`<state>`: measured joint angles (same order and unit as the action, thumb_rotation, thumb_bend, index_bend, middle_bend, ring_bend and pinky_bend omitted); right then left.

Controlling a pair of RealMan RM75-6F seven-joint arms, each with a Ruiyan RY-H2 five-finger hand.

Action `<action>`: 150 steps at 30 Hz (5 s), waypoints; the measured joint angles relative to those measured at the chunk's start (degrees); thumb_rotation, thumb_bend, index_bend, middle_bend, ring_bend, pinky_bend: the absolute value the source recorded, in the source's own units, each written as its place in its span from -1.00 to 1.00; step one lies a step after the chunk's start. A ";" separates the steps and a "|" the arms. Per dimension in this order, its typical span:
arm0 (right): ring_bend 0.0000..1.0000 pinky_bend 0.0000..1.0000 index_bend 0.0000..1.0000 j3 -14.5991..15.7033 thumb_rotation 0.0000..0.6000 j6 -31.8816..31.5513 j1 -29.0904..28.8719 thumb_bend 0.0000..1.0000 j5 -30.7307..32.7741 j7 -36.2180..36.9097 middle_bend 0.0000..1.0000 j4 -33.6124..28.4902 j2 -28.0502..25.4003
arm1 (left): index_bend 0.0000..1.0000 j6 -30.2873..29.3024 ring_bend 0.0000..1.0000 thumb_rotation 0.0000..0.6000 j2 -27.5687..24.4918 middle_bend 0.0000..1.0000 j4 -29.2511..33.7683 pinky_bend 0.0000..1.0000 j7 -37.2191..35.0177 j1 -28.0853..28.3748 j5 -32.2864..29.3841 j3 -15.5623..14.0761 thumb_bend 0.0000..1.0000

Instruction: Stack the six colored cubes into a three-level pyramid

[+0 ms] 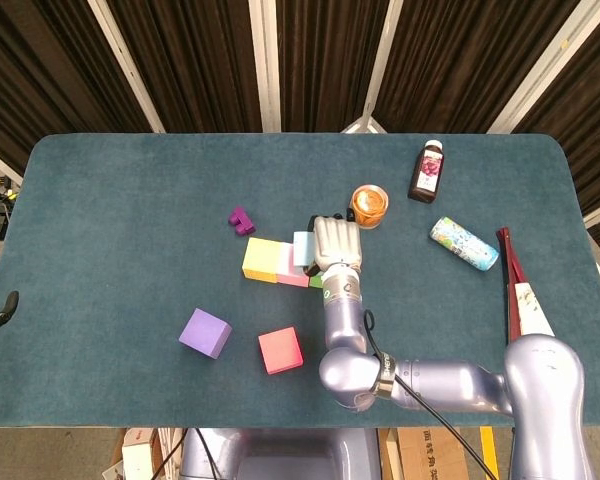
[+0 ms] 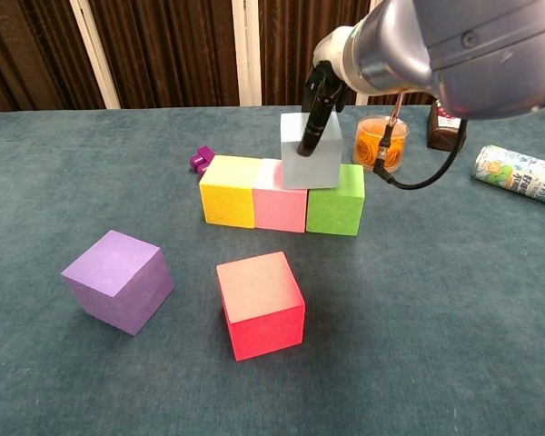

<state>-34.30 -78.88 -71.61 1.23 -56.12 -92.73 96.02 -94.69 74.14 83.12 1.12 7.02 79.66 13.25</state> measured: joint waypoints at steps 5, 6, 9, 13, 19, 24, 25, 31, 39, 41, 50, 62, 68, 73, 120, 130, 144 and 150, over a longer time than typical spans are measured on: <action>-0.60 -1.00 -0.28 -0.18 1.00 -0.69 -0.21 -0.60 -0.01 -0.21 -0.32 -0.10 0.20 | -0.85 0.09 -1.00 1.00 0.01 -0.96 0.00 -1.00 0.00 0.03 0.03 -0.04 -0.34; -0.60 -1.00 -0.28 -0.20 1.00 -0.84 -0.25 -0.60 0.00 -0.28 -0.32 -0.11 0.24 | -0.85 0.09 -1.00 1.00 0.01 -0.96 0.01 -1.00 -0.01 0.03 0.02 -0.03 -0.34; -0.60 -1.00 -0.28 -0.33 1.00 -1.41 -0.38 -0.61 0.02 -0.36 -0.32 -0.16 0.44 | -0.85 0.09 -1.00 1.00 -0.05 -0.96 0.02 -1.00 -0.18 -0.01 -0.07 0.04 -0.34; -0.60 -1.00 -0.28 -0.51 1.00 -2.60 -0.59 -0.61 -0.16 -0.29 -0.32 -0.04 0.94 | -0.85 0.17 -1.00 1.00 -0.10 -0.96 0.04 -1.00 -0.27 0.01 -0.17 0.10 -0.34; -0.60 -1.00 -0.28 -1.06 1.00 -4.69 -1.13 -0.61 -0.11 -0.30 -0.32 0.56 2.07 | -0.85 0.47 -1.00 1.00 -0.32 -0.96 0.03 -1.00 -0.69 0.04 -0.57 0.30 -0.34; -0.60 -1.00 -0.28 -1.64 1.00 -5.50 -1.47 -0.60 0.45 -1.03 -0.32 1.10 3.06 | -0.85 0.61 -1.00 1.00 -0.52 -0.96 0.12 -1.00 -0.93 0.01 -0.63 0.32 -0.34; -0.60 -1.00 -0.28 -1.74 1.00 -5.50 -1.46 -0.61 0.54 -1.16 -0.32 1.12 3.17 | -0.85 0.63 -1.00 1.00 -0.55 -0.96 0.14 -1.00 -0.96 0.01 -0.66 0.33 -0.34; -0.60 -1.00 -0.28 -2.44 1.00 -5.77 -1.50 -0.61 0.97 -1.99 -0.32 1.16 3.63 | -0.85 0.72 -1.00 1.00 -0.63 -0.96 0.19 -1.00 -1.10 0.02 -0.74 0.38 -0.34; -0.60 -1.00 -0.28 -3.01 1.00 -5.79 -1.20 -0.60 0.81 -2.13 -0.32 1.69 4.10 | -0.85 0.69 -1.00 1.00 -0.64 -0.96 0.14 -1.00 -1.12 0.01 -0.90 0.48 -0.34; -0.60 -1.00 -0.28 -3.08 1.00 -5.75 -1.07 -0.60 0.69 -2.10 -0.32 1.79 4.16 | -0.85 0.70 -1.00 1.00 -0.61 -0.96 0.12 -1.00 -1.06 0.02 -0.93 0.50 -0.34; -0.61 -1.00 -0.28 -3.47 1.00 -5.49 -0.71 -0.61 0.38 -2.21 -0.32 1.70 4.26 | -0.85 0.60 -1.00 1.00 -0.46 -0.96 0.11 -1.00 -0.81 0.04 -0.97 0.53 -0.34; -0.65 -1.00 -0.34 -4.04 1.00 -5.56 -0.76 -0.60 1.16 -3.58 -0.34 0.25 3.83 | -0.85 0.49 -1.00 1.00 -0.49 -0.96 0.22 -1.00 -0.86 -0.03 -1.07 0.61 -0.34; -0.65 -1.00 -0.37 -4.21 1.00 -5.33 -0.68 -0.61 1.54 -3.54 -0.36 0.92 4.06 | -0.86 0.43 -1.00 1.00 -0.57 -0.96 0.25 -1.00 -0.99 -0.08 -1.16 0.69 -0.34; -0.65 -1.00 -0.37 -4.32 1.00 -5.06 -0.53 -0.61 1.39 -3.23 -0.36 1.32 4.18 | -0.85 0.48 -1.00 1.00 -0.47 -0.96 0.19 -1.00 -0.80 -0.04 -1.24 0.72 -0.34; -0.52 -1.00 -0.31 -3.87 1.00 -3.13 0.08 -0.61 0.23 -2.41 -0.15 1.48 3.75 | -0.85 -0.04 -1.00 1.00 0.25 -0.96 0.42 -1.00 -0.87 -0.11 -1.59 1.16 -0.34; -0.51 -1.00 -0.28 -3.98 1.00 -3.66 -0.25 -0.60 -0.12 -2.41 -0.15 1.16 3.76 | -0.85 -0.10 -1.00 1.00 0.21 -0.96 0.47 -1.00 -1.16 -0.17 -1.63 1.24 -0.34; -0.51 -1.00 -0.26 -4.09 1.00 0.46 0.02 -0.60 2.33 -4.29 -0.15 0.51 1.88 | -0.85 -0.27 -1.00 1.00 0.17 -0.96 0.48 -1.00 -1.26 -0.25 -1.61 1.32 -0.34; -0.51 -1.00 -0.26 -3.54 1.00 1.15 -0.19 -0.60 2.24 -4.29 -0.15 0.69 1.26 | -0.85 -0.43 -1.00 1.00 0.25 -0.96 0.43 -1.00 -1.22 -0.28 -1.68 1.44 -0.34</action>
<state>-37.83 -77.73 -71.80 3.47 -60.41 -92.04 97.28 -95.12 74.39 83.55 -0.10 6.74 77.98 14.69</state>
